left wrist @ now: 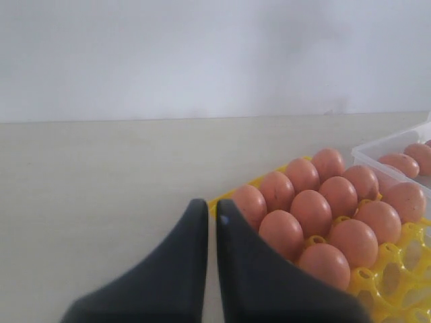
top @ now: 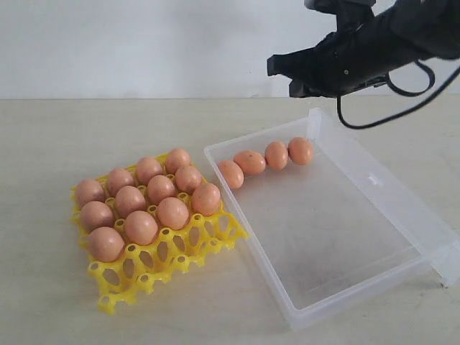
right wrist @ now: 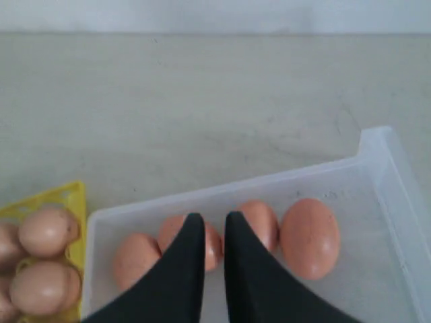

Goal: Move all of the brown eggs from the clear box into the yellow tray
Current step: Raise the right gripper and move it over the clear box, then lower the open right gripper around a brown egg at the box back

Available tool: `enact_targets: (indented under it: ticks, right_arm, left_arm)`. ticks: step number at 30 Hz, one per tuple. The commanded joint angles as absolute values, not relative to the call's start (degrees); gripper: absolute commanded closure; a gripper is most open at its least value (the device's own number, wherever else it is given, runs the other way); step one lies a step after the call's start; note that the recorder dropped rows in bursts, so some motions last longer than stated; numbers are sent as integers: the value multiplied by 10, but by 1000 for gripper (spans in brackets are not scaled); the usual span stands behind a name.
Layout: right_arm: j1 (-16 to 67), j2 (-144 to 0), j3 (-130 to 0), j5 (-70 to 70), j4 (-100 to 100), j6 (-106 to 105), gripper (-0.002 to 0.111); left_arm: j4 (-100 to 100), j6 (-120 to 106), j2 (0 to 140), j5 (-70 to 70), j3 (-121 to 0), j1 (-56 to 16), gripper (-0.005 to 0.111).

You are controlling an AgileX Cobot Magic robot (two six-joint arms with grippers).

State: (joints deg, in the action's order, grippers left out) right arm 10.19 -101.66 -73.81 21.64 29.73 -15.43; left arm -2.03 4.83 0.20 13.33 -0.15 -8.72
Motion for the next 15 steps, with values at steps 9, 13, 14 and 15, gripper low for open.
enact_targets:
  ticks: [9,13,14,15]
  right_arm:
    - [58,-1222,-1024,619,117,-154,83]
    - [58,-1241,-1033,614,58,-127,53]
    - [58,-1244,-1033,605,54,-118,50]
    - [58,-1245,-1033,594,56,-104,49]
  left_arm:
    - [-20,49,0,129,0,-86,103]
    - [-20,49,0,129,0,-86,103]
    - [-20,49,0,129,0,-86,103]
    - [-20,49,0,129,0,-86,103]
